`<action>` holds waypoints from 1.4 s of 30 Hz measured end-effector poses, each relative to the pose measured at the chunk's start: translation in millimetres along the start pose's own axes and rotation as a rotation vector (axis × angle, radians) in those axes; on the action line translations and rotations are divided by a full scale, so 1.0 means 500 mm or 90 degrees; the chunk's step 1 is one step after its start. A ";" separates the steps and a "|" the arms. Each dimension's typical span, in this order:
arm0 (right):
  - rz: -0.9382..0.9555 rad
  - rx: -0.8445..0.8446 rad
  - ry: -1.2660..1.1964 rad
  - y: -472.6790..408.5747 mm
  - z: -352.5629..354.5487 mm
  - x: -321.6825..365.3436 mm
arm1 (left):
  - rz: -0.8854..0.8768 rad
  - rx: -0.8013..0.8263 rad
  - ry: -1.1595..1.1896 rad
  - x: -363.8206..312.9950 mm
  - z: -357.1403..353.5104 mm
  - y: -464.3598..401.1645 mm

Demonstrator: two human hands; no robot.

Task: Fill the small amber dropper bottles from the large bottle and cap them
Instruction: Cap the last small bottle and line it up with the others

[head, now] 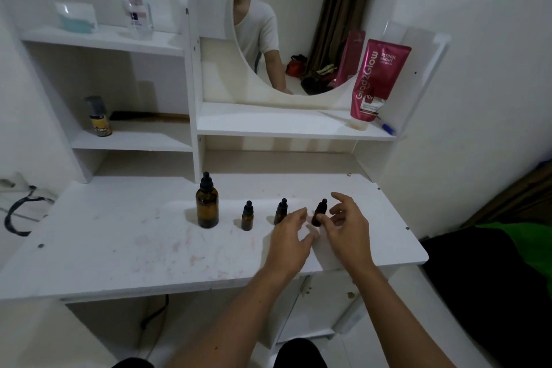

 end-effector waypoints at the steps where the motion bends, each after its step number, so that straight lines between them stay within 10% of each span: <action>1: -0.007 -0.021 0.004 0.005 0.007 0.005 | -0.001 0.013 0.004 0.002 0.013 0.015; 11: 0.111 -0.135 -0.004 0.061 -0.044 0.182 | -0.004 0.172 0.003 0.012 0.158 0.126; 23: 0.238 0.167 -0.029 0.019 -0.244 0.373 | 0.075 -0.240 -0.008 0.094 0.432 0.098; 42: 0.130 0.183 -0.079 0.010 -0.295 0.385 | 0.056 -0.161 -0.081 0.140 0.405 0.033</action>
Point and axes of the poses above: each hand's wrist, its own y-axis away from the middle knuckle, its own z-axis out of the back of the hand, x = y × z, the point moved 6 cm from there along -y, towards the middle knuckle, and after that the axes turned 2 degrees about x, right-handed, at the moved point
